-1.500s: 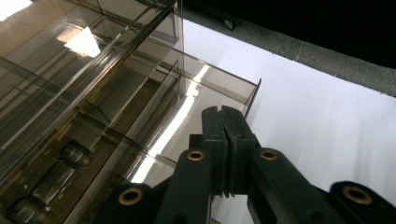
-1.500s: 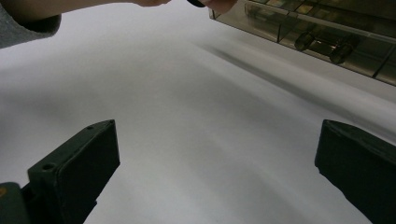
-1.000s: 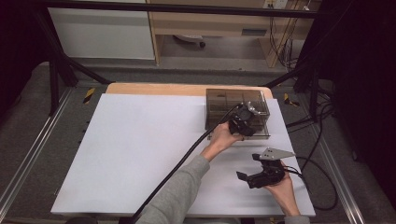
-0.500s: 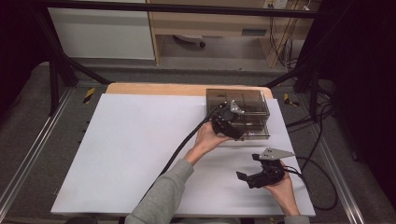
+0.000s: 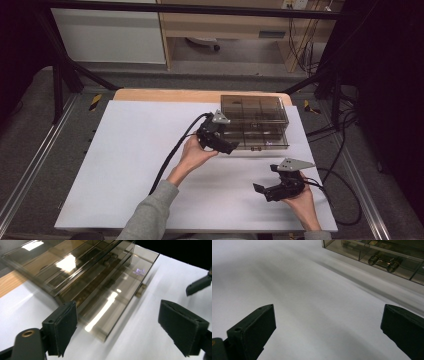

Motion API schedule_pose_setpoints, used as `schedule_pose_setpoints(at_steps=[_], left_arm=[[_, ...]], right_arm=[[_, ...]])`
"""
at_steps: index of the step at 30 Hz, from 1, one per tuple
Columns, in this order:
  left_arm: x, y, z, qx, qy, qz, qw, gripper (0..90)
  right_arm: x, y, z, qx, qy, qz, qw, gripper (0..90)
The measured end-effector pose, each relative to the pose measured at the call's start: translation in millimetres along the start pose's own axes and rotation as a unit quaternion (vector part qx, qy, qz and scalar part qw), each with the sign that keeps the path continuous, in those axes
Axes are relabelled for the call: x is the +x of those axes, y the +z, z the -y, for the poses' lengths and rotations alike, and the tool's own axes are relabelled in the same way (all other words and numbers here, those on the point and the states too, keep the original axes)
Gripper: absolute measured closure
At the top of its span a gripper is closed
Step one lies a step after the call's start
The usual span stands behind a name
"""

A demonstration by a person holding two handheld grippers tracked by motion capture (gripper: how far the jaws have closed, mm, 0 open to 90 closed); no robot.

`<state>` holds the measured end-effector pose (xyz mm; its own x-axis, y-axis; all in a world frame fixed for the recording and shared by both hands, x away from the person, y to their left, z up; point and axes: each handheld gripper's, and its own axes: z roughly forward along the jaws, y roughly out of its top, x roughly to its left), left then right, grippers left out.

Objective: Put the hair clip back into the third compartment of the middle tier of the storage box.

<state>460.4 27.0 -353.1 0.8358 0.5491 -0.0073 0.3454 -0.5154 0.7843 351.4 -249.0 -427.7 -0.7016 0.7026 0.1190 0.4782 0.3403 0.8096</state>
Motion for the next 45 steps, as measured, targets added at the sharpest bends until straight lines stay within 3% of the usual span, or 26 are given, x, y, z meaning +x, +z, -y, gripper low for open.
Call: schedule_pose_setpoints(at_steps=[8, 16, 45], left_arm=[[5.4, -20.6, 20.5, 0.002, 0.003, -0.006, 1.0, 7.7], [7.1, -39.6, 37.5, 0.0, 0.005, -0.009, 0.9999, 7.5], [26.2, -88.5, 111.0, 0.014, -0.029, -0.033, 0.9989, 7.6]], right_arm=[[-0.4, -0.1, -0.2, 0.002, -0.001, 0.006, 1.0, 0.6], [-0.5, -0.1, -0.3, 0.003, 0.0, 0.007, 1.0, 0.6], [-1.3, 1.4, -0.8, 0.006, 0.004, 0.016, 0.9998, 1.0]])
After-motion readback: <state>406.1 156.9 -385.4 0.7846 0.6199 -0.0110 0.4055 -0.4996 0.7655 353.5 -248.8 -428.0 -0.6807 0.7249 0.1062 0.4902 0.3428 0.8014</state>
